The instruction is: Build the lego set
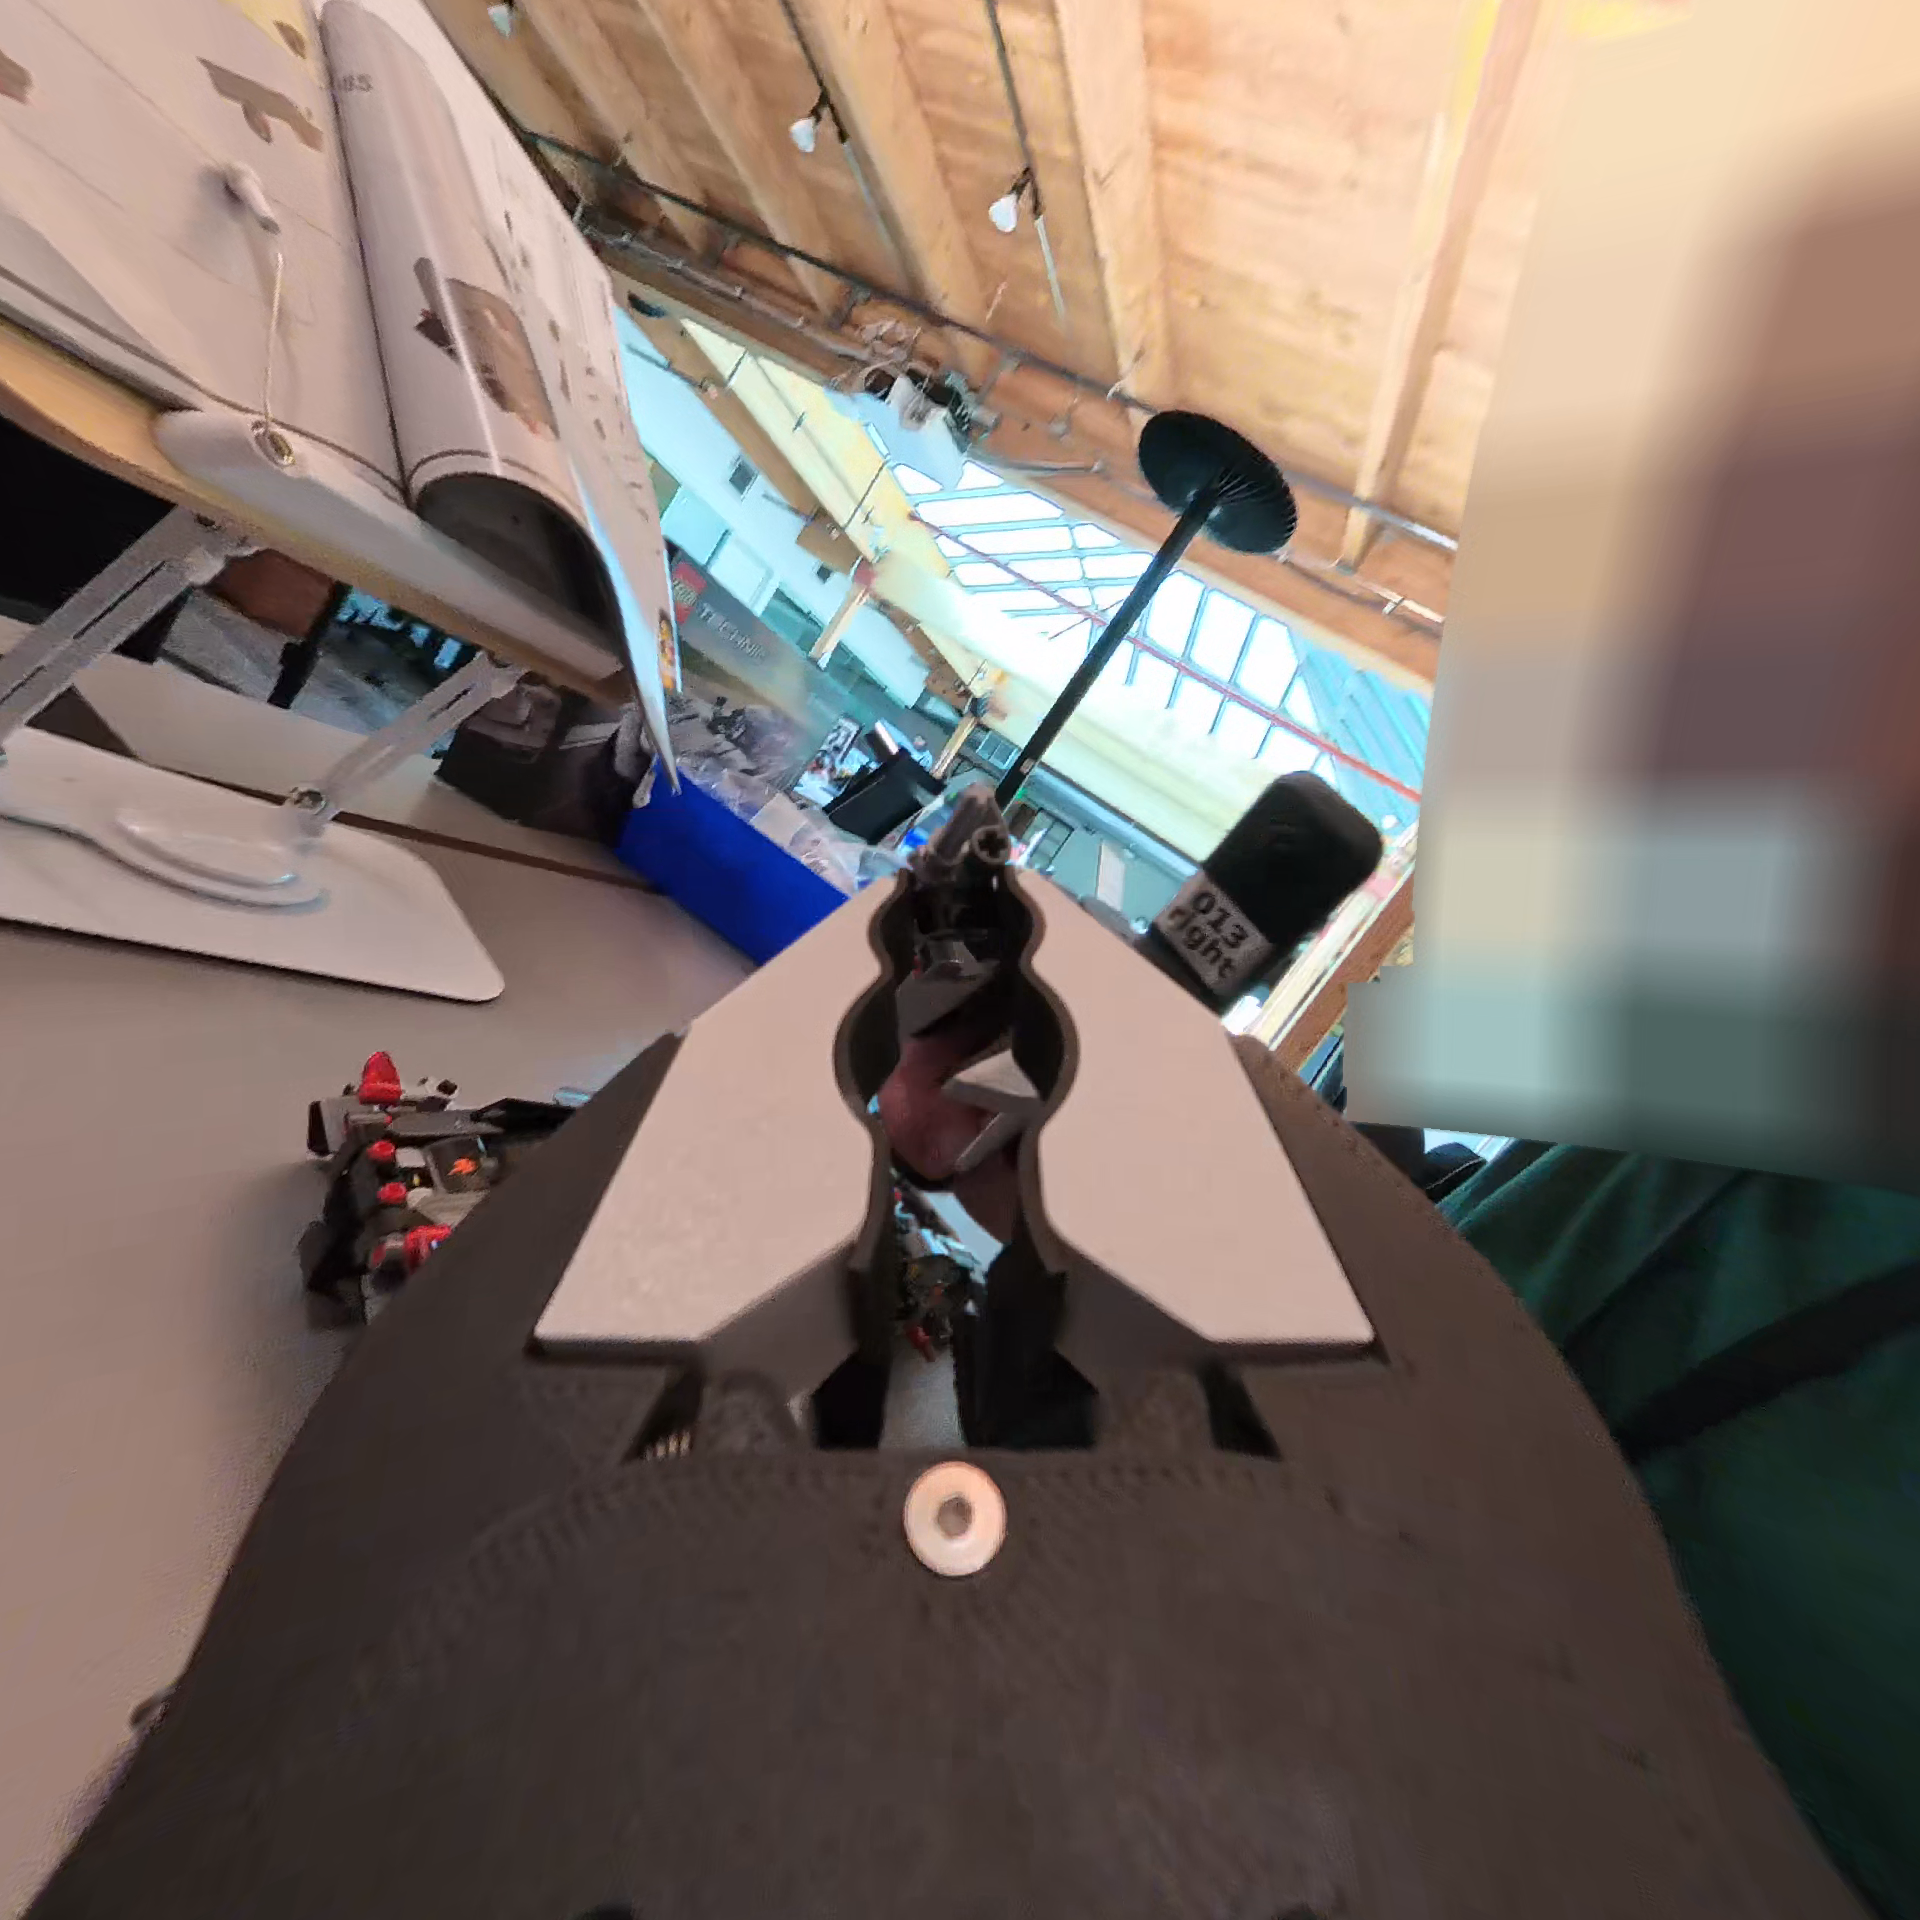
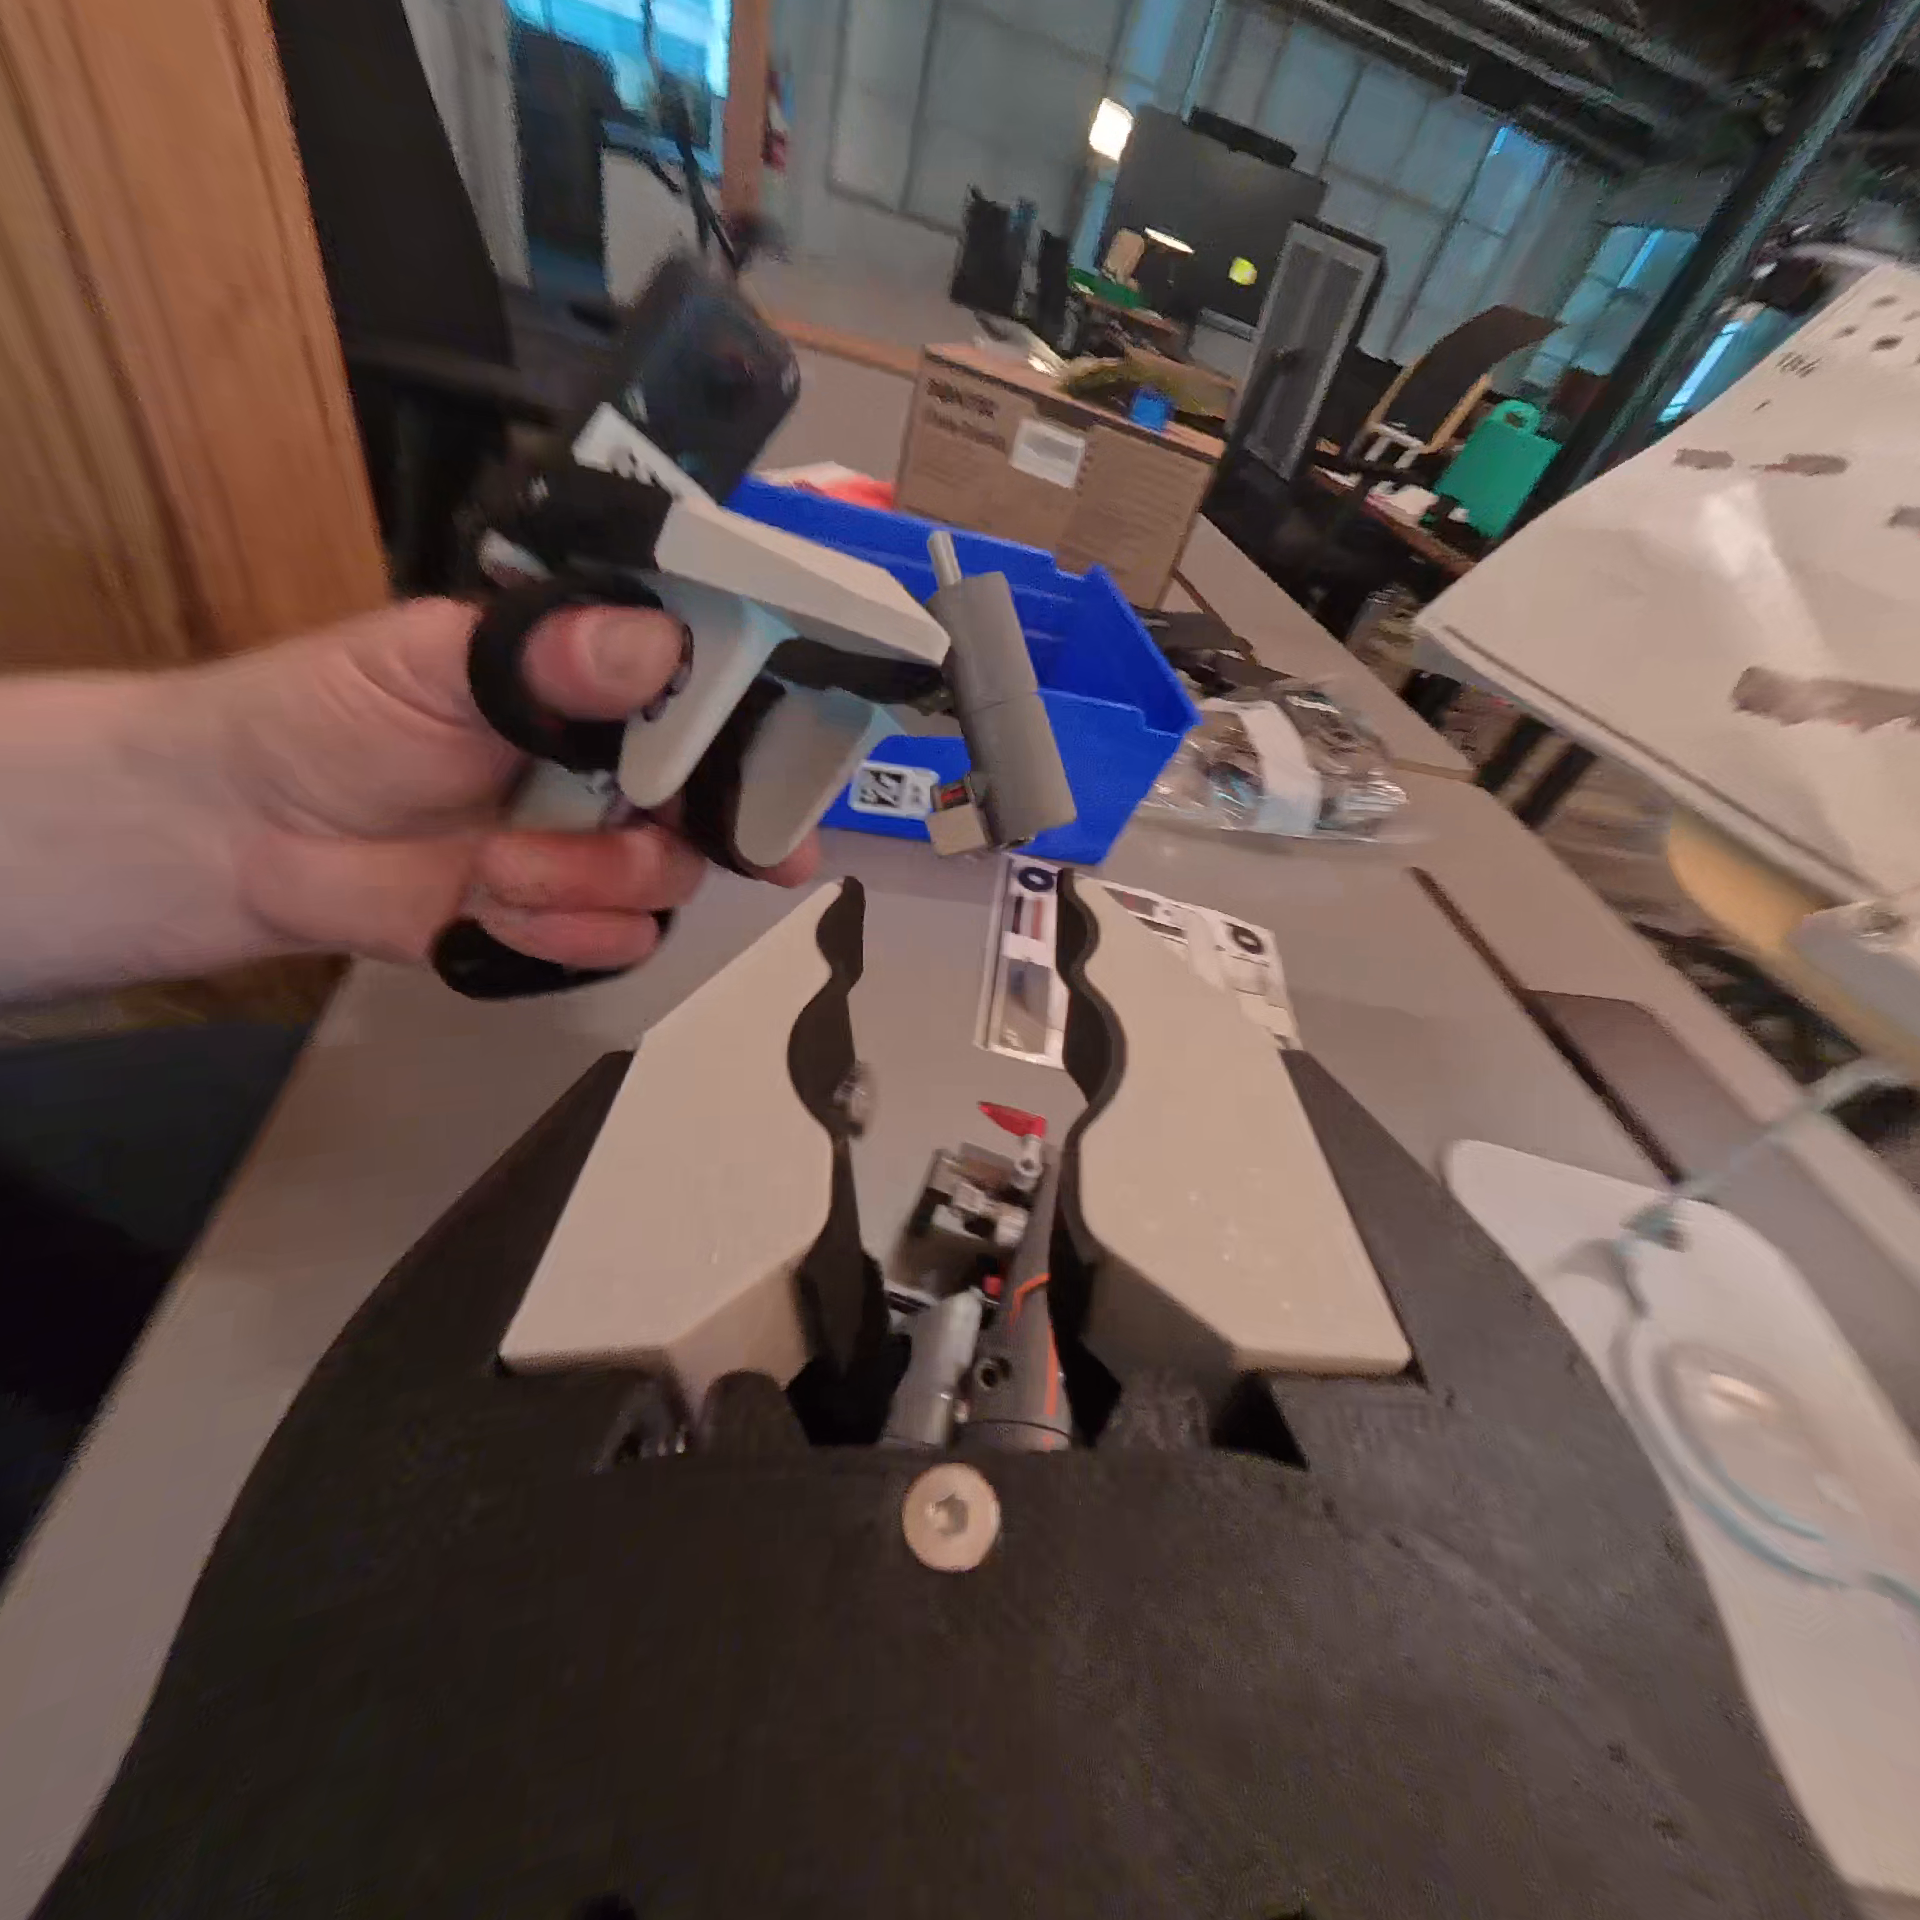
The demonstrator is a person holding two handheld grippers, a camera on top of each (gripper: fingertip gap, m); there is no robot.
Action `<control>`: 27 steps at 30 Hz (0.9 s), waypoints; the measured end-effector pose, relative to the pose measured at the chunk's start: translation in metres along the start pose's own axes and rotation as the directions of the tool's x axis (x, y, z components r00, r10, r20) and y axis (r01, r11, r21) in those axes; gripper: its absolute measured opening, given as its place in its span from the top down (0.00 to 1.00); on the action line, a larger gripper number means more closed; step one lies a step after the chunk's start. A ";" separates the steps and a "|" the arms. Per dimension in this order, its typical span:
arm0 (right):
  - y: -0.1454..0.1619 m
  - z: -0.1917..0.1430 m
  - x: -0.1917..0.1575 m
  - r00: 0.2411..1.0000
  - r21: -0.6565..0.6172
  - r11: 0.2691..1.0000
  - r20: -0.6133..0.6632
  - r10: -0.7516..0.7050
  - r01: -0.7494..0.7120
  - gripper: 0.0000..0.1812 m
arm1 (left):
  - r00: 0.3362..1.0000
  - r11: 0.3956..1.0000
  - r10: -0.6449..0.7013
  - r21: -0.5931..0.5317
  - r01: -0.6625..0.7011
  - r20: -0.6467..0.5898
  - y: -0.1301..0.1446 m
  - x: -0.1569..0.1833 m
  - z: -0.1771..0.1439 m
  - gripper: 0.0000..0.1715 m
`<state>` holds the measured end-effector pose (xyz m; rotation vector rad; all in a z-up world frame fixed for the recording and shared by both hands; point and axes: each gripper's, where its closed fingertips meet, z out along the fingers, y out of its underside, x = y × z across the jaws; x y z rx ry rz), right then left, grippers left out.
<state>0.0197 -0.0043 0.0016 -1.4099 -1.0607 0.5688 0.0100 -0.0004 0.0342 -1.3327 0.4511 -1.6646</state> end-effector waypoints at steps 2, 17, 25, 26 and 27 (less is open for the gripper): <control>-0.007 -0.004 -0.006 0.987 0.048 0.991 0.108 0.115 -0.121 0.83 | 1.000 1.000 -0.003 0.022 0.004 -0.024 -0.003 0.001 -0.002 0.92; -0.031 -0.015 -0.023 0.794 0.141 0.846 0.450 0.409 -0.515 0.93 | 0.964 1.000 0.022 0.004 -0.022 -0.264 0.008 0.027 0.006 0.92; -0.030 -0.013 -0.004 0.986 0.133 0.981 -0.110 -0.125 0.140 0.93 | 0.984 0.998 -0.016 0.050 0.026 -0.179 0.000 0.007 0.000 0.84; -0.029 -0.012 -0.004 0.970 0.104 0.974 -0.157 -0.185 0.202 0.93 | 0.983 0.998 -0.025 0.049 0.035 -0.181 0.000 0.008 -0.001 0.83; -0.027 -0.011 -0.001 0.941 0.053 0.960 -0.219 -0.258 0.276 0.93 | 0.983 0.998 -0.030 0.046 0.039 -0.182 0.000 0.010 0.000 0.82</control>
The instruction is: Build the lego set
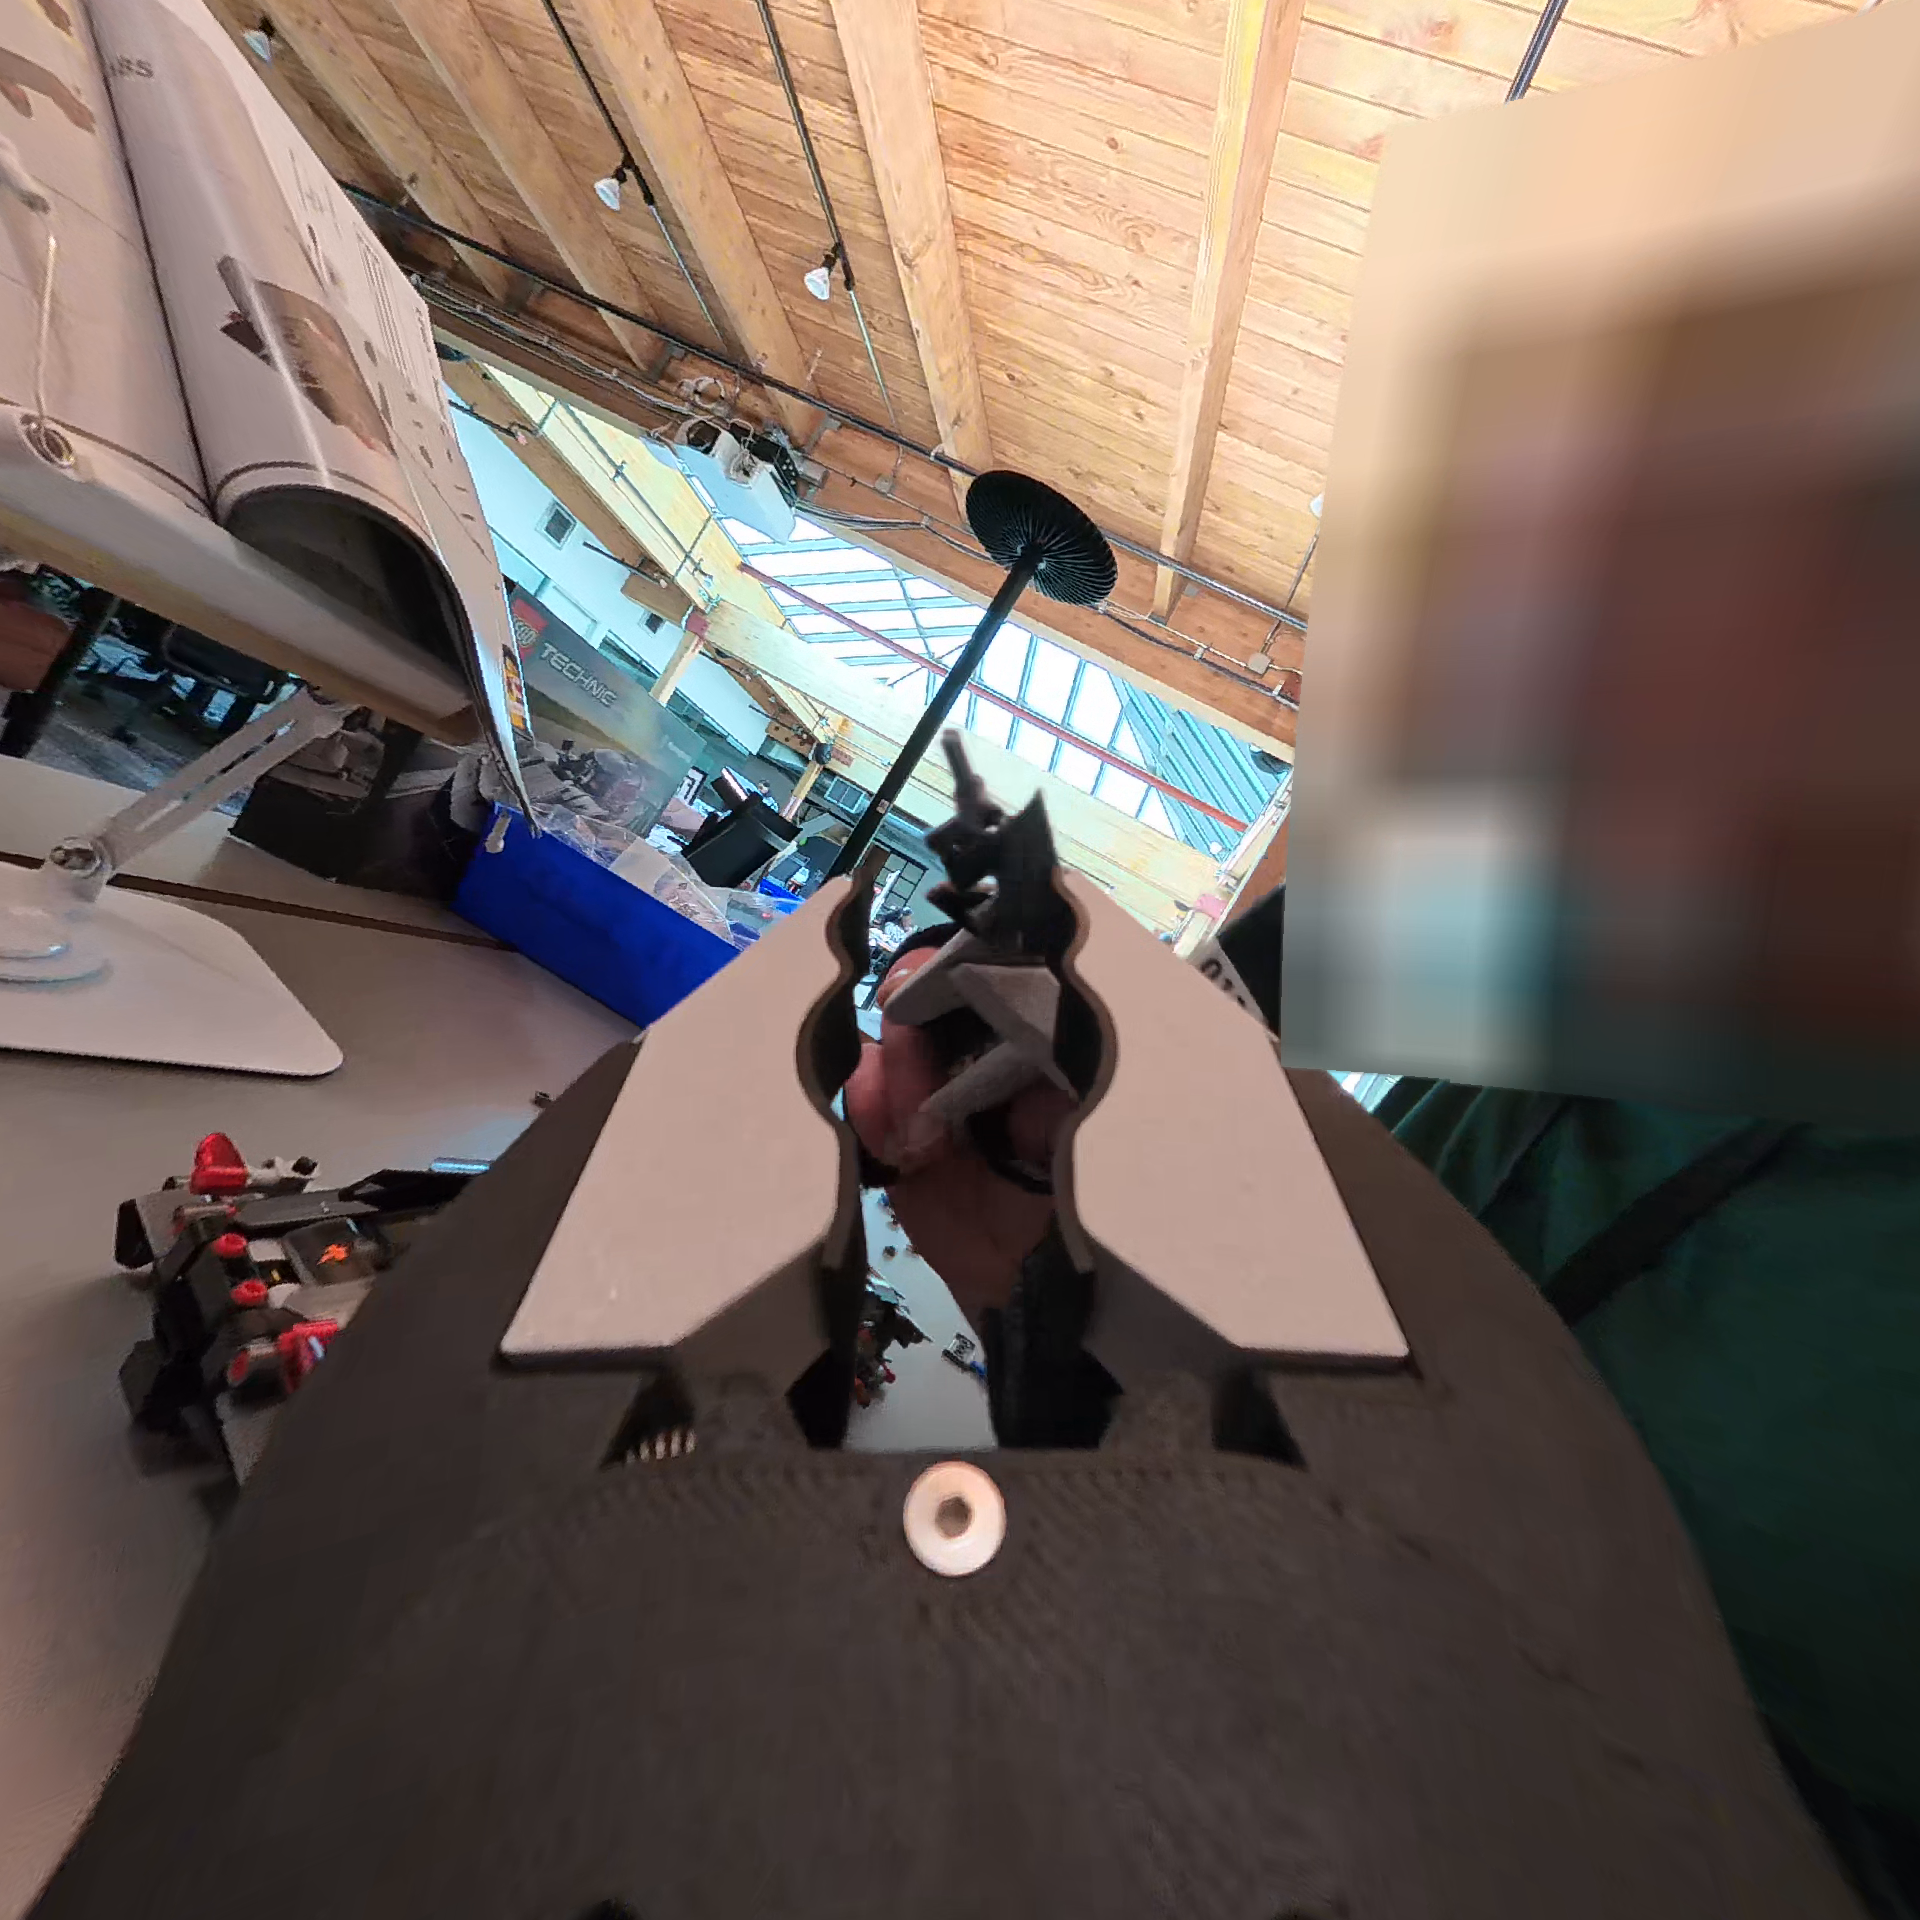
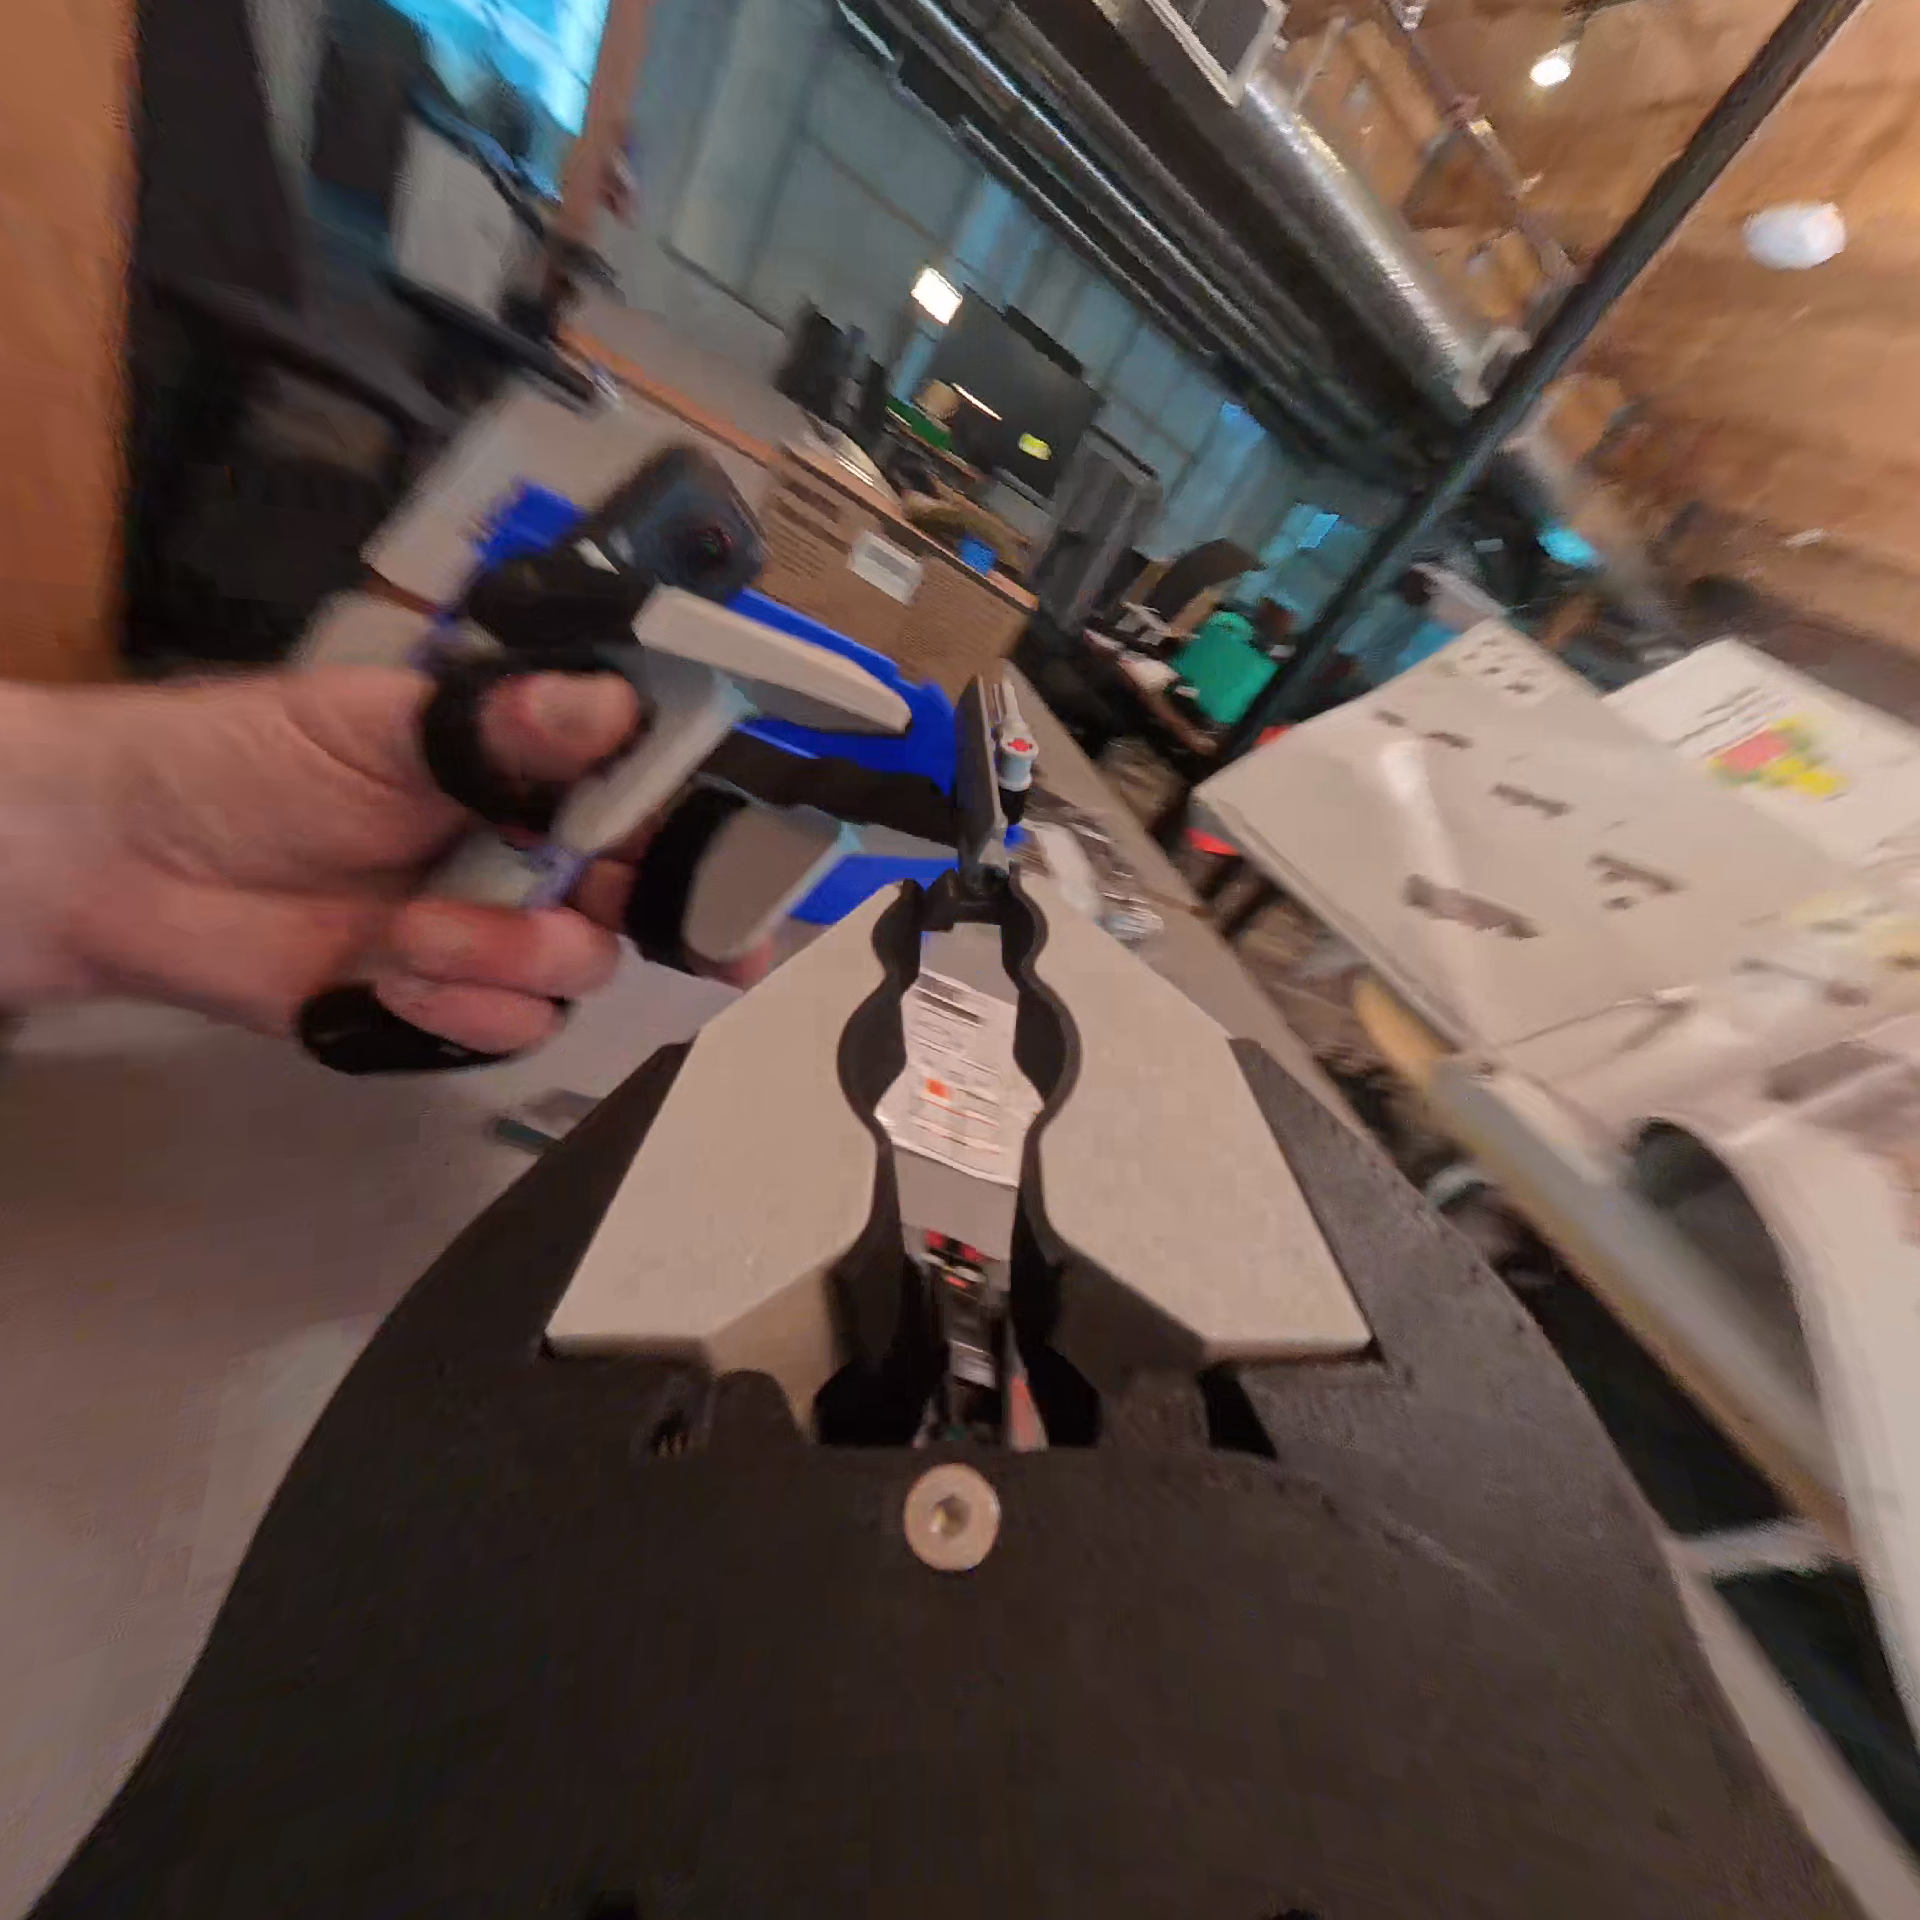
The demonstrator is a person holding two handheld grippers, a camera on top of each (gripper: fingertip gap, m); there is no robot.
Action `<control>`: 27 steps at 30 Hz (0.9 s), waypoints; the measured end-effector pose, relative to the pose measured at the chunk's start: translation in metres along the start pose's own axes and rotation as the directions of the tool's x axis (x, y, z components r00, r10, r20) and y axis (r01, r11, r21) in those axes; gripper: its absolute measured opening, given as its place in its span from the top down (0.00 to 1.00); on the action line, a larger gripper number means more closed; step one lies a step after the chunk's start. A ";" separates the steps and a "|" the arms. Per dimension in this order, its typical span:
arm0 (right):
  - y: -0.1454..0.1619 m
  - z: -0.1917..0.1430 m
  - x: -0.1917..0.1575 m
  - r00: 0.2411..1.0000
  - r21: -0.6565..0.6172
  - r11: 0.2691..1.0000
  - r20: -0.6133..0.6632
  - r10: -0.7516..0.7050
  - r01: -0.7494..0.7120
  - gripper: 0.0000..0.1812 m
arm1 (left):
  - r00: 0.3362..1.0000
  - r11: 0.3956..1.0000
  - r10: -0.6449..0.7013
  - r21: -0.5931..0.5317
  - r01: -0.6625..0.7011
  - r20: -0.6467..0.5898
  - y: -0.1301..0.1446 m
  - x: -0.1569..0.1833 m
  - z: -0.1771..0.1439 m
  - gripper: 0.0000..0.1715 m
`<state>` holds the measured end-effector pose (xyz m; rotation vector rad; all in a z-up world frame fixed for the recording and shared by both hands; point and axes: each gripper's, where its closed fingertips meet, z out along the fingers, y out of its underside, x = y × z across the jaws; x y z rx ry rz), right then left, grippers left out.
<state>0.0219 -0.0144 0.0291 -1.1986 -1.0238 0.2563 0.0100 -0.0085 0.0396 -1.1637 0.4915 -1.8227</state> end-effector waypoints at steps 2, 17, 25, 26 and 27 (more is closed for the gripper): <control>0.003 0.002 0.002 0.986 -0.046 0.989 -0.078 -0.146 0.143 0.93 | 1.000 1.000 0.004 -0.016 -0.004 0.003 0.002 0.004 0.002 0.82; 0.011 0.013 -0.017 0.932 -0.132 0.932 -0.092 -0.352 0.339 0.93 | 0.995 0.997 -0.055 -0.050 0.059 0.077 0.008 0.001 0.002 0.85; 0.011 0.011 -0.027 0.991 -0.029 0.994 0.092 -0.101 0.104 0.80 | 0.998 0.995 0.043 -0.088 -0.039 0.043 0.001 0.004 -0.006 0.85; 0.012 0.011 -0.028 0.990 -0.029 0.995 0.108 -0.089 0.092 0.77 | 0.997 0.994 0.055 -0.096 -0.049 0.054 0.000 0.004 -0.007 0.85; 0.011 0.010 -0.030 0.987 -0.020 0.993 0.116 -0.109 0.112 0.75 | 0.996 0.993 0.057 -0.112 -0.049 0.069 0.001 0.002 -0.008 0.85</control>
